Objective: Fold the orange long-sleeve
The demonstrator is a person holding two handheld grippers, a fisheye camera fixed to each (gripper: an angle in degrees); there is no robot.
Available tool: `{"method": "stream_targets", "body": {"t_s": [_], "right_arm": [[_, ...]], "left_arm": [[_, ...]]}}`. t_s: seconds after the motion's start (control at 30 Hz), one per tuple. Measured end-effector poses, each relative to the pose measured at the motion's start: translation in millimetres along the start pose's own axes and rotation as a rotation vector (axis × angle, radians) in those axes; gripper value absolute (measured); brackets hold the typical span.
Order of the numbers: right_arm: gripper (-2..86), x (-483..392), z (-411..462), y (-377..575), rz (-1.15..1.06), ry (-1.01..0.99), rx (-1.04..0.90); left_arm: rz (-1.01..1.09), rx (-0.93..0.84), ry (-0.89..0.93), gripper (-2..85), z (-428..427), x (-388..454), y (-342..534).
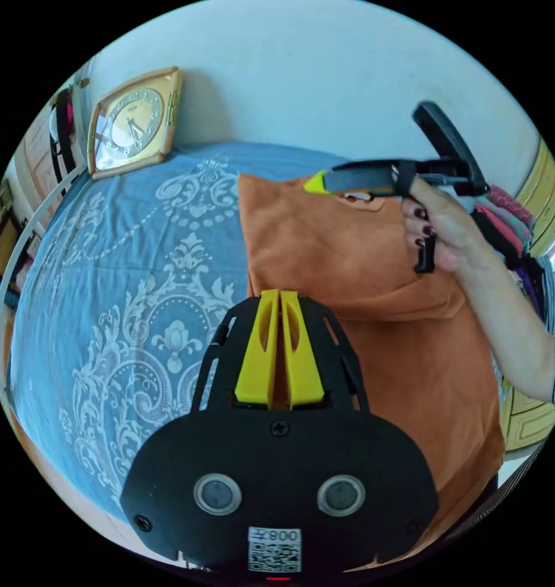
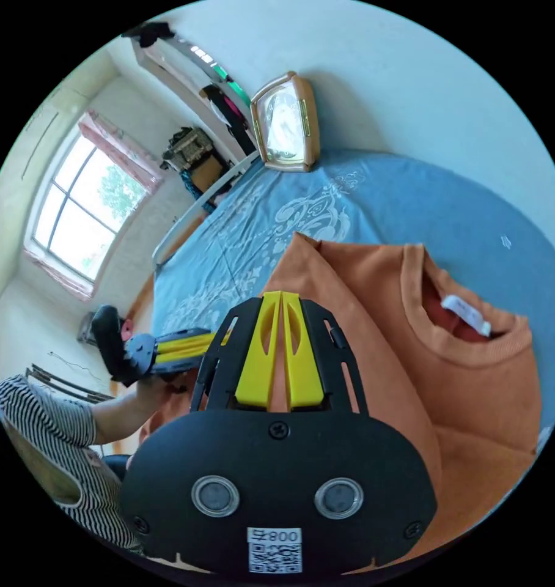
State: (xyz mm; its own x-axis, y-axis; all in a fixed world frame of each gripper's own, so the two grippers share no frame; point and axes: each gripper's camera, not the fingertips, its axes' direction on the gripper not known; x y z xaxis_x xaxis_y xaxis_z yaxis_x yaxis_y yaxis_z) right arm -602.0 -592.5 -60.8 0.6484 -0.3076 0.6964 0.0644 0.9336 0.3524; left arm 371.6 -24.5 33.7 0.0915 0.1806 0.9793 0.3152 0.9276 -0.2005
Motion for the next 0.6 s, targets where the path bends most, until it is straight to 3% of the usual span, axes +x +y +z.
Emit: {"method": "stream_targets", "body": {"t_s": [0.2, 0.47, 0.57, 0.6], "right_arm": [[0.1, -26.1, 50.6, -28.1, -0.029, 0.205, -0.144], [0.1, -62.6, 10.0, -1.5, -0.030, 0.178, -0.013], [0.2, -65.2, 32.4, -0.3, -0.037, 0.235, -0.153], [0.1, -61.5, 27.8, 6.0, -0.021, 0.184, -0.102]], "left_arm": [[0.010, 0.001, -0.007, 0.3, 15.2, 5.1, 7.7], [0.013, 0.007, -0.014, 0.2, 37.0, 13.0, 21.2], [0.010, 0.006, -0.011, 0.2, 46.6, 14.7, 26.3], [0.009, 0.006, -0.010, 0.2, 48.5, 14.9, 27.3]]}}
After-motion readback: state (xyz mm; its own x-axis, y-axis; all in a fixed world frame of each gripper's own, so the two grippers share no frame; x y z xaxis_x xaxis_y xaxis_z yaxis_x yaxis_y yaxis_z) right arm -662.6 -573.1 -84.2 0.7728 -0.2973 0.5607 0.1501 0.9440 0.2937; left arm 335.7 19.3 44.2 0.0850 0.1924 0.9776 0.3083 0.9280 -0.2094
